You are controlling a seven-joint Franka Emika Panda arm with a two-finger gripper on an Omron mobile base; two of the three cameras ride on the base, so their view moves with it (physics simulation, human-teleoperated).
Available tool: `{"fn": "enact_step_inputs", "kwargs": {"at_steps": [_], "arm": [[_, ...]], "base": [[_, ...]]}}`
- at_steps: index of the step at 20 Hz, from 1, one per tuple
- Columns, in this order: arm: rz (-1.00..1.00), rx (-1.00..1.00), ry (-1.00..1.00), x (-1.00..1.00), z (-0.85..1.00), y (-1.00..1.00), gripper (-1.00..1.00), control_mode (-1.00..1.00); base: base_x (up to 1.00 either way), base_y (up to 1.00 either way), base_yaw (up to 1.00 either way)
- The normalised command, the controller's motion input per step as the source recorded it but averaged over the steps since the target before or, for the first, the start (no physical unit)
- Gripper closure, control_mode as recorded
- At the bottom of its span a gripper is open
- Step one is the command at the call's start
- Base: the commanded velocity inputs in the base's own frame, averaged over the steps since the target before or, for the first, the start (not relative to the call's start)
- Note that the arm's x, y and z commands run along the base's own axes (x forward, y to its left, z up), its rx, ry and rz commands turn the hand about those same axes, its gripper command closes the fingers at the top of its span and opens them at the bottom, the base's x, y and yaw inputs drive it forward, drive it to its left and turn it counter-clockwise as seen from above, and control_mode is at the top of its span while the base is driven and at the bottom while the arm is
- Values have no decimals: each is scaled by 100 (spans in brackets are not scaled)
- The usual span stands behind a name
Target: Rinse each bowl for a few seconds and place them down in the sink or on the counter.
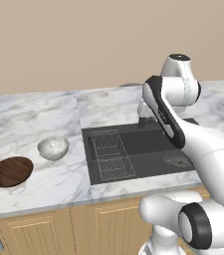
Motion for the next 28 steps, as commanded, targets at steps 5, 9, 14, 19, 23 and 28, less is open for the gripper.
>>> {"fn": "enact_step_inputs", "kwargs": {"at_steps": [5, 9, 14, 19, 23, 28], "arm": [[2, 0, -1, -14, 0, -10, -100, -100], [4, 0, -5, -25, 0, -17, -100, -100], [5, 0, -7, -26, 0, -18, -100, -100], [4, 1, -7, -27, 0, -19, -100, -100], [5, 6, -6, -26, -4, -40, -100, -100], [8, 5, -7, -11, -2, -40, -100, -100]], "base": [[0, 0, 0], [0, 0, 0], [0, 0, 0], [0, 0, 0], [0, 0, 0], [0, 0, 0]]}}
